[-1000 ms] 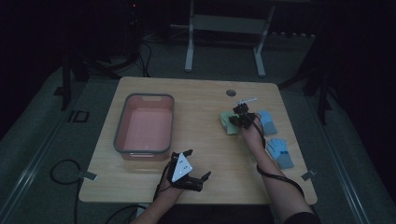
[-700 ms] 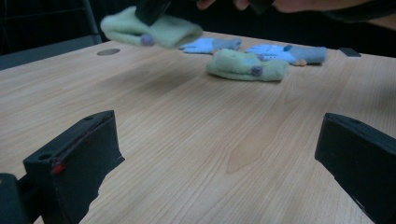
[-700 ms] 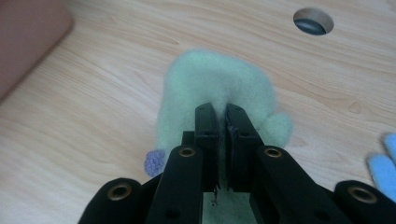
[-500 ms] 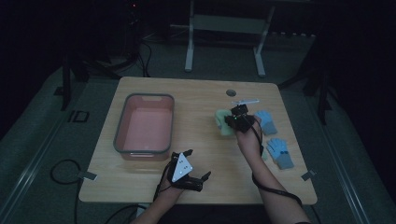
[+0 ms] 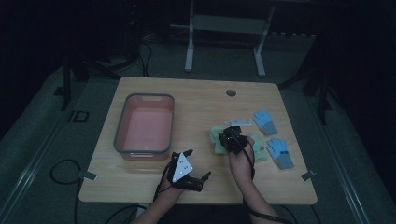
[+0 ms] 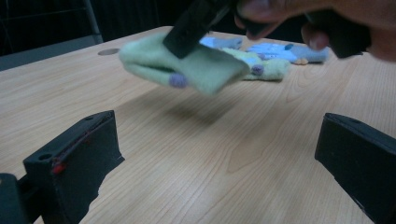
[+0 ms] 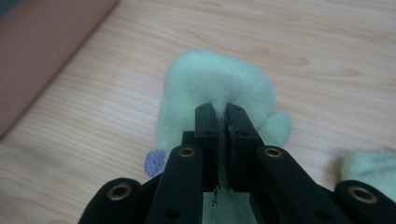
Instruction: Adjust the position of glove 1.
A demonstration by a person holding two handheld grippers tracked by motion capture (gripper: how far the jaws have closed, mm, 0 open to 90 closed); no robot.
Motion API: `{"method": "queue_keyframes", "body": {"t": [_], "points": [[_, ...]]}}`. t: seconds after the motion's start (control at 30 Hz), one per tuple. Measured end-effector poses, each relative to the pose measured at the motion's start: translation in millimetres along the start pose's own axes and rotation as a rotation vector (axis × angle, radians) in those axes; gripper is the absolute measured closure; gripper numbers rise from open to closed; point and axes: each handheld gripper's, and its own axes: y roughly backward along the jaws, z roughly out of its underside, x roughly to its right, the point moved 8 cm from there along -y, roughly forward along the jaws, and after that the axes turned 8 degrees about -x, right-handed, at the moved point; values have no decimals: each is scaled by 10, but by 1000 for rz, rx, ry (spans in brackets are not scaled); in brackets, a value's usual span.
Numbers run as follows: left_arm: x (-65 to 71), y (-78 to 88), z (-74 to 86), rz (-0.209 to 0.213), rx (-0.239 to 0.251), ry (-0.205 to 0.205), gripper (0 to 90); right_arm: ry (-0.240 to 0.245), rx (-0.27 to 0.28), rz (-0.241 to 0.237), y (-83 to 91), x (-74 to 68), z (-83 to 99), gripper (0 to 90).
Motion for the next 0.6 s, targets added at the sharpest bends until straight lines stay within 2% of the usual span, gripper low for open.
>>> {"method": "queue_keyframes", "body": {"t": [0.2,0.3,0.47,0.6], "points": [[-4,7,-1,-5,6,1,0,-33,-22,49,-100,70,83,851],[-3,8,-2,-3,10,5,0,-60,-24,48,-158,66,141,851],[-7,11,-2,1,10,7,0,-57,-44,47,-281,1,222,849],[-6,10,-2,3,9,5,0,-66,-59,56,-381,5,268,831]]}}
